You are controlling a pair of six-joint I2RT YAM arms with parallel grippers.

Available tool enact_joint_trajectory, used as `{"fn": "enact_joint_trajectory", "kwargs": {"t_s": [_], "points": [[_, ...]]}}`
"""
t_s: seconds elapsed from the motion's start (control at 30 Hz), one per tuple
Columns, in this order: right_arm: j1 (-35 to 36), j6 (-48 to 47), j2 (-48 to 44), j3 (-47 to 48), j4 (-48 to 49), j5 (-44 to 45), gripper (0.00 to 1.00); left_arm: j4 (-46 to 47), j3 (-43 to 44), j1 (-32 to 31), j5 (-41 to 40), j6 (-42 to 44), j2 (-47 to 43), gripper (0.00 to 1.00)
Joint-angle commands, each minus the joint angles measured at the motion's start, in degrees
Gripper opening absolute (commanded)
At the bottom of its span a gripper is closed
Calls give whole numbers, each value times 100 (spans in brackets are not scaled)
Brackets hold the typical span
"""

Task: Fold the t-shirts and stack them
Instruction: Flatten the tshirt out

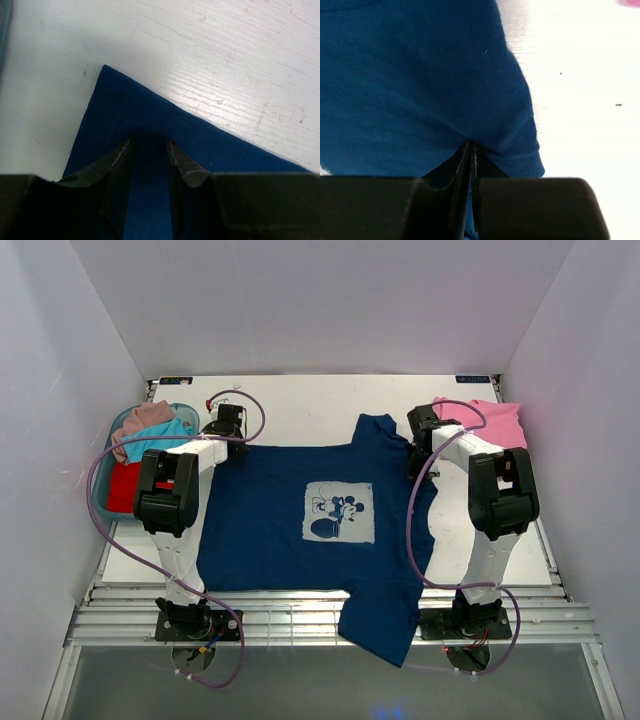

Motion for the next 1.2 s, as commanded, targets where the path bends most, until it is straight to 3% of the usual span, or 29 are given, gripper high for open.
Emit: {"fn": "enact_joint_trajectory", "kwargs": {"t_s": [0.0, 0.3, 0.53, 0.8, 1.13, 1.17], "points": [[-119, 54, 354, 69, -334, 590, 8, -326, -118, 58, -2, 26, -141, 43], [-374, -192, 591, 772, -721, 924, 8, -317, -110, 102, 42, -18, -132, 43], [-392, -735, 785, 1614, -520, 477, 8, 87, 65, 93, 744, 34, -246, 45], [-365, -1106, 398, 2521, 95, -341, 33, 246, 927, 67, 1193, 157, -352, 54], [-199, -1238, 1733, 4279, 183, -1308, 37, -369, 1384, 67, 113, 491, -71, 55], [-181, -1238, 1864, 4340, 254, -1343, 41, -483, 1402, 93, 103, 526, -27, 56]]}}
